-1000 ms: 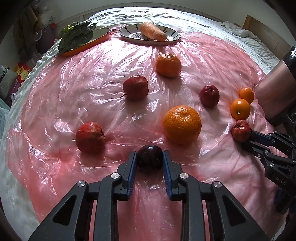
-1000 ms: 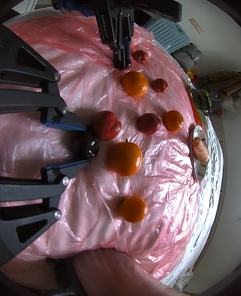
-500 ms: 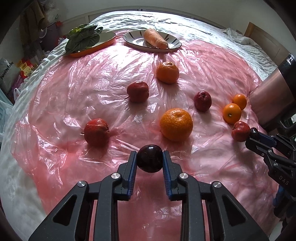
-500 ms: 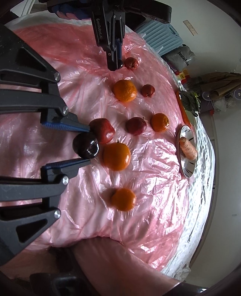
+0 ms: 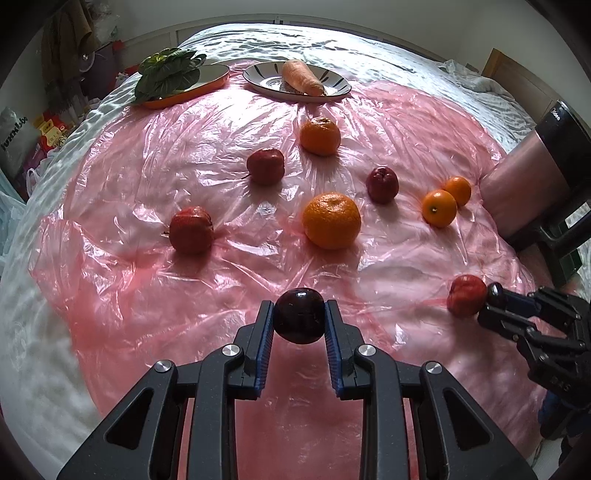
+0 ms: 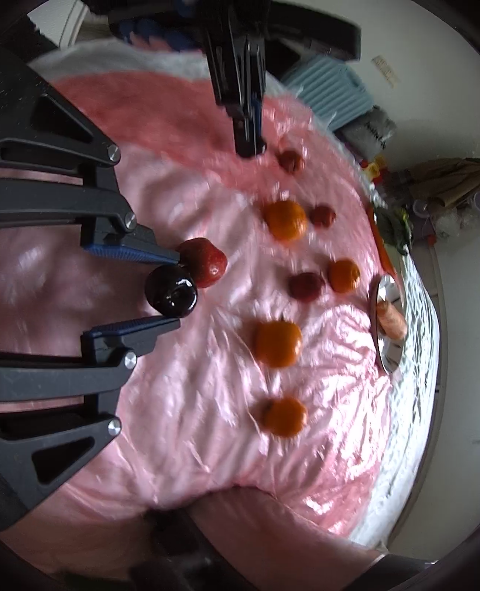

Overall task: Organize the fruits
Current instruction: 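Close the left tool on the dark plum and lift it, then carry the plum to the green tray and open the left tool, then withdraw the left tool from the tray back over the fruit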

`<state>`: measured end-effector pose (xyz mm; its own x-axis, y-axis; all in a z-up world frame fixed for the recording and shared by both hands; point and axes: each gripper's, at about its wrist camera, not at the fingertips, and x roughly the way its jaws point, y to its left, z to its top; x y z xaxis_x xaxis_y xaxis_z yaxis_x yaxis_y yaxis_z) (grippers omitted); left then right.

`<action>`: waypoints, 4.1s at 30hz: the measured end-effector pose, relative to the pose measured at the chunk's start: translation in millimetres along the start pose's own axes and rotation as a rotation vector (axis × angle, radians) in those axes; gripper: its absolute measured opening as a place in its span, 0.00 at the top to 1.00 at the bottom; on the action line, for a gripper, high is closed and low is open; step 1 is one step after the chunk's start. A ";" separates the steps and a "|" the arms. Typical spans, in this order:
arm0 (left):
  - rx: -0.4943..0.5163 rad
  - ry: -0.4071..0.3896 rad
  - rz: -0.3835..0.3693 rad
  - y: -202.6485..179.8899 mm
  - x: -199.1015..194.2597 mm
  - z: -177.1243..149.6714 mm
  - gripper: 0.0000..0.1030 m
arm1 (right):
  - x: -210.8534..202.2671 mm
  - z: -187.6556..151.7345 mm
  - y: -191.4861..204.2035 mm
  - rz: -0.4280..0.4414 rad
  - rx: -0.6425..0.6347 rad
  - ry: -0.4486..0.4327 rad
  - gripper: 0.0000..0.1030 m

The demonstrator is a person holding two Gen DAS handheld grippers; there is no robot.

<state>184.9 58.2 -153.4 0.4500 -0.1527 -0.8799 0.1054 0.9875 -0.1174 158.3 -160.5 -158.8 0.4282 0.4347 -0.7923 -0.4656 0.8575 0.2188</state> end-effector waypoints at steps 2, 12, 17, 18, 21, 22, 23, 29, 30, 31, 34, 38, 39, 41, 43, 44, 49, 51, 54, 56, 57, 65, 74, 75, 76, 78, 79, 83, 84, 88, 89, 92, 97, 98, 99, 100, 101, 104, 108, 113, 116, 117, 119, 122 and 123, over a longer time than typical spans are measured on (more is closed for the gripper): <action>-0.001 -0.002 -0.006 -1.1 -1.6 -2.1 0.78 | 4.8 -1.2 -3.2 -0.094 -0.011 0.024 0.68; -0.016 -0.018 -0.020 3.3 -9.3 -6.2 0.78 | 3.6 4.6 15.9 -0.151 -0.088 0.028 0.71; -0.029 -0.030 -0.029 6.4 -15.7 -6.4 0.78 | -6.6 5.2 12.2 -0.156 -0.075 0.010 0.71; -0.029 -0.035 -0.029 6.3 -18.6 -6.5 0.78 | -10.9 4.8 11.1 -0.159 -0.072 0.003 0.71; -0.028 -0.047 -0.031 5.1 -27.9 -7.5 0.78 | -22.1 1.5 13.1 -0.154 -0.066 -0.013 0.71; -0.028 -0.051 -0.034 4.0 -31.6 -8.4 0.78 | -27.0 -1.6 13.7 -0.152 -0.064 -0.017 0.71; -0.028 -0.054 -0.037 3.0 -34.9 -9.3 0.78 | -30.7 -3.6 14.0 -0.151 -0.063 -0.020 0.71; 0.000 -0.067 -0.071 -19.1 -62.6 -21.4 0.78 | -62.2 -22.9 6.4 -0.157 -0.036 -0.042 0.71; 0.008 -0.066 -0.077 -25.4 -66.4 -23.7 0.78 | -68.8 -26.7 3.2 -0.161 -0.029 -0.046 0.71; 0.015 -0.066 -0.081 -31.8 -69.5 -25.6 0.78 | -74.1 -30.0 0.9 -0.165 -0.024 -0.049 0.71; 0.042 -0.060 -0.108 -57.2 -77.2 -31.0 0.78 | -92.9 -43.9 -11.1 -0.184 -0.002 -0.057 0.71; 0.098 -0.045 -0.154 -99.0 -82.8 -37.2 0.78 | -118.6 -63.9 -35.5 -0.221 0.046 -0.070 0.71; 0.118 -0.040 -0.167 -112.5 -84.2 -38.8 0.78 | -125.3 -68.2 -42.7 -0.232 0.059 -0.074 0.71; 0.150 -0.029 -0.190 -134.5 -85.4 -41.0 0.78 | -138.6 -76.7 -58.7 -0.259 0.088 -0.086 0.71; 0.195 -0.015 -0.218 -164.3 -85.0 -44.9 0.78 | -151.8 -85.1 -74.6 -0.281 0.115 -0.099 0.71; 0.213 -0.012 -0.227 -175.8 -84.5 -46.6 0.78 | -159.6 -89.6 -83.8 -0.295 0.130 -0.106 0.71; 0.322 0.013 -0.289 -247.6 -78.9 -51.9 0.78 | -196.3 -110.7 -131.7 -0.375 0.205 -0.141 0.71; 0.367 0.021 -0.308 -277.8 -74.6 -51.8 0.78 | -208.4 -117.6 -153.3 -0.407 0.239 -0.159 0.71; 0.418 0.019 -0.336 -315.2 -71.3 -48.9 0.78 | -222.0 -124.1 -183.4 -0.445 0.280 -0.183 0.71; 0.449 0.014 -0.352 -341.2 -67.4 -44.4 0.78 | -227.5 -125.2 -200.1 -0.466 0.299 -0.194 0.71; 0.460 0.012 -0.359 -353.7 -64.4 -41.2 0.78 | -228.4 -123.3 -208.3 -0.475 0.309 -0.199 0.71; 0.514 -0.002 -0.368 -432.5 -31.5 -8.7 0.78 | -234.1 -115.5 -281.8 -0.531 0.383 -0.239 0.71; 0.483 -0.009 -0.331 -475.1 17.1 22.8 0.78 | -219.7 -98.7 -335.4 -0.556 0.418 -0.244 0.71; 0.480 -0.003 -0.325 -478.4 24.0 24.9 0.78 | -216.9 -96.7 -340.5 -0.560 0.418 -0.237 0.70; 0.479 0.002 -0.318 -480.3 30.7 26.6 0.78 | -214.4 -95.3 -344.1 -0.564 0.419 -0.231 0.70; 0.476 0.016 -0.303 -486.0 44.7 29.0 0.78 | -207.2 -91.6 -353.1 -0.572 0.420 -0.211 0.70; 0.475 0.021 -0.300 -488.7 50.0 29.8 0.78 | -203.4 -89.7 -357.3 -0.576 0.421 -0.201 0.70; 0.479 0.040 -0.279 -493.7 67.6 29.6 0.78 | -191.0 -88.1 -370.7 -0.591 0.427 -0.162 0.70; 0.476 0.048 -0.277 -495.2 71.9 29.3 0.78 | -188.7 -88.9 -372.4 -0.590 0.432 -0.156 0.70; 0.470 0.074 -0.269 -493.7 82.5 24.1 0.78 | -181.2 -93.3 -375.2 -0.593 0.439 -0.135 0.70; 0.470 0.077 -0.266 -494.6 83.8 23.0 0.78 | -179.1 -94.5 -375.2 -0.598 0.436 -0.127 0.70; 0.472 0.080 -0.259 -498.0 86.1 23.3 0.77 | -176.8 -97.1 -374.8 -0.603 0.433 -0.117 0.69; 0.482 0.073 -0.232 -501.2 86.2 23.0 0.72 | -181.8 -95.3 -373.0 -0.608 0.437 -0.116 0.41; 0.482 0.068 -0.225 -501.1 85.6 23.3 0.68 | -183.8 -94.3 -372.1 -0.611 0.436 -0.118 0.33; 0.477 0.065 -0.227 -500.4 84.5 24.0 0.67 | -185.7 -93.6 -370.9 -0.616 0.433 -0.118 0.21; 0.472 0.064 -0.234 -499.2 82.2 23.5 0.65 | -187.9 -93.0 -369.4 -0.620 0.428 -0.119 0.16; 0.474 0.056 -0.234 -498.7 79.4 22.9 0.61 | -190.2 -92.4 -367.1 -0.625 0.423 -0.120 0.14; 0.480 0.019 -0.218 -497.5 69.4 19.4 0.50 | -199.1 -91.0 -361.2 -0.637 0.420 -0.128 0.00; 0.470 0.012 -0.247 -490.5 54.1 14.3 0.43 | -212.3 -91.5 -351.9 -0.656 0.421 -0.145 0.00; 0.480 0.010 -0.281 -480.6 25.5 -2.2 0.34 | -228.6 -96.5 -334.4 -0.660 0.429 -0.168 0.00; 0.495 -0.007 -0.294 -468.8 4.4 -14.7 0.34 | -238.1 -101.7 -320.9 -0.654 0.431 -0.179 0.00; 0.495 -0.011 -0.299 -463.0 -2.8 -18.8 0.34 | -241.3 -103.6 -315.7 -0.651 0.433 -0.181 0.00; 0.491 -0.020 -0.297 -450.0 -15.9 -25.4 0.34 | -247.3 -108.8 -303.4 -0.650 0.438 -0.183 0.00; 0.484 -0.045 -0.265 -426.7 -36.6 -34.5 0.34 | -254.4 -117.6 -281.9 -0.625 0.443 -0.192 0.00; 0.478 -0.061 -0.232 -415.4 -45.0 -37.8 0.34 | -255.7 -120.2 -273.3 -0.610 0.438 -0.194 0.00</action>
<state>87.3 -343.6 -82.4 0.4165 -0.3810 -0.8254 0.5939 0.8015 -0.0703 82.9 -539.1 -84.4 0.6572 -0.1433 -0.7400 0.2271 0.9738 0.0132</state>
